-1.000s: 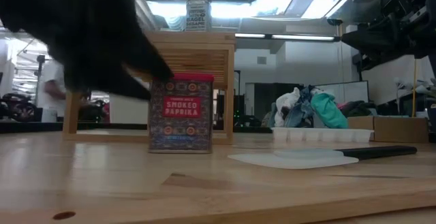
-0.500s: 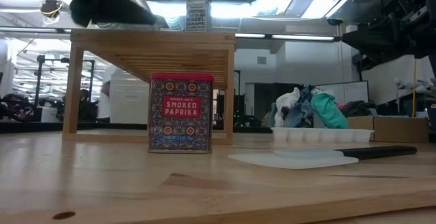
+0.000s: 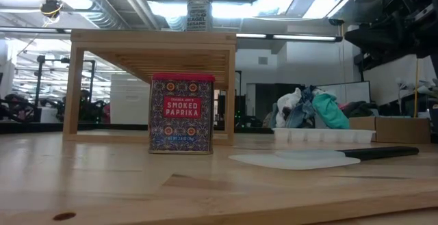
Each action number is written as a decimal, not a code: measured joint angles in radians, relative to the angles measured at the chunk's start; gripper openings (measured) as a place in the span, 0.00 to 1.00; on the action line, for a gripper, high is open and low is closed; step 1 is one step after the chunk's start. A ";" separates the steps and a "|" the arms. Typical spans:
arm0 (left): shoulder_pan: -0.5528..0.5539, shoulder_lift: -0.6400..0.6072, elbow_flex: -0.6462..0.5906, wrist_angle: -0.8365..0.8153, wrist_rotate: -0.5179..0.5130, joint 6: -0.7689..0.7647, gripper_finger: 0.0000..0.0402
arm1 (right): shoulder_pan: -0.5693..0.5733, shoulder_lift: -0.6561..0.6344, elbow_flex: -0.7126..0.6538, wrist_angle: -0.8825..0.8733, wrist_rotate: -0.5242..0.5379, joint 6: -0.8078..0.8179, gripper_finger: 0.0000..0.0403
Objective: Shelf spices
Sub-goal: Remove the black seasoning can from the shelf
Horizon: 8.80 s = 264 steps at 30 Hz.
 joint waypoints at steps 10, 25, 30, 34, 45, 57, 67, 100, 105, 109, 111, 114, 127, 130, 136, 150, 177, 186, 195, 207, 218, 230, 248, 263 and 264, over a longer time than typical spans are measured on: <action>0.039 -0.280 0.000 -0.459 -0.024 -0.211 0.74 | 0.000 0.000 0.000 0.001 -0.005 0.000 0.04; 0.258 -0.359 0.000 -0.699 0.111 -0.252 0.74 | 0.000 0.000 0.000 0.001 -0.005 -0.011 0.04; 0.365 -0.357 0.000 -0.699 0.228 -0.211 0.72 | 0.000 0.000 0.000 0.001 -0.005 -0.011 0.04; 0.430 -0.356 0.000 -0.696 0.312 -0.175 0.67 | 0.000 0.000 0.000 0.001 -0.005 -0.011 0.04; 0.604 -0.365 -0.106 -0.383 0.514 0.027 0.56 | 0.000 0.000 0.000 0.001 -0.005 -0.011 0.04; 0.820 -0.365 -0.184 -0.231 0.616 0.090 0.56 | 0.000 0.000 0.000 0.001 -0.005 -0.011 0.04; 0.826 -0.365 -0.184 -0.232 0.617 0.070 0.56 | 0.000 0.000 0.000 0.004 -0.007 -0.011 0.04; 0.866 -0.365 -0.185 -0.244 0.621 0.034 0.56 | 0.000 0.000 0.000 0.006 -0.005 -0.011 0.04; 0.866 -0.365 -0.184 -0.240 0.677 -0.028 0.56 | 0.000 0.000 0.000 0.006 -0.005 -0.011 0.04; 0.862 -0.365 -0.184 -0.239 0.696 -0.038 0.56 | 0.000 0.000 0.000 0.007 -0.005 -0.011 0.04; 0.861 -0.365 -0.184 -0.238 0.696 -0.039 0.56 | 0.000 0.000 0.000 0.007 -0.005 -0.011 0.04; 0.861 -0.365 -0.184 -0.239 0.696 -0.052 0.56 | 0.000 0.000 0.000 0.007 -0.005 -0.011 0.04; 0.861 -0.365 -0.184 -0.200 0.869 0.059 0.56 | 0.000 0.000 0.000 0.008 -0.005 -0.011 0.04; 0.859 -0.365 -0.184 -0.194 0.868 0.053 0.56 | 0.000 0.000 0.000 0.007 -0.005 -0.011 0.04; 0.856 -0.362 -0.184 -0.182 0.868 0.046 0.56 | 0.000 0.000 0.000 0.008 -0.005 -0.011 0.04; 0.832 -0.349 -0.184 -0.153 0.862 0.021 0.56 | 0.000 0.000 0.000 0.008 -0.004 -0.011 0.04; 0.821 -0.340 -0.184 -0.160 0.806 0.016 0.97 | 0.000 0.000 0.000 0.008 -0.005 -0.011 0.04; 0.788 -0.331 -0.184 -0.119 0.822 0.057 0.97 | 0.000 0.000 0.000 0.008 -0.004 -0.011 0.04; 0.817 -0.212 -0.184 0.025 0.871 0.180 0.97 | 0.000 0.000 0.000 0.008 -0.004 -0.011 0.04; 0.906 -0.156 -0.184 0.152 1.015 0.264 0.97 | 0.000 0.000 0.000 0.008 -0.004 -0.011 0.04; 0.949 -0.042 -0.184 0.255 1.050 0.228 0.93 | 0.000 0.000 0.000 0.008 -0.004 -0.011 0.04; 0.915 -0.042 -0.184 0.286 1.040 0.221 0.57 | 0.000 0.000 0.000 0.008 -0.004 -0.011 0.04; 0.754 -0.182 -0.184 0.227 0.852 0.258 0.26 | 0.000 0.000 0.000 0.008 -0.004 -0.011 0.04; 0.372 -0.460 -0.184 -0.012 0.430 0.176 0.26 | 0.000 0.000 0.000 0.008 -0.004 -0.011 0.04; 0.337 -0.460 -0.184 -0.023 0.388 0.168 0.26 | 0.000 0.000 0.000 0.008 -0.004 -0.011 0.04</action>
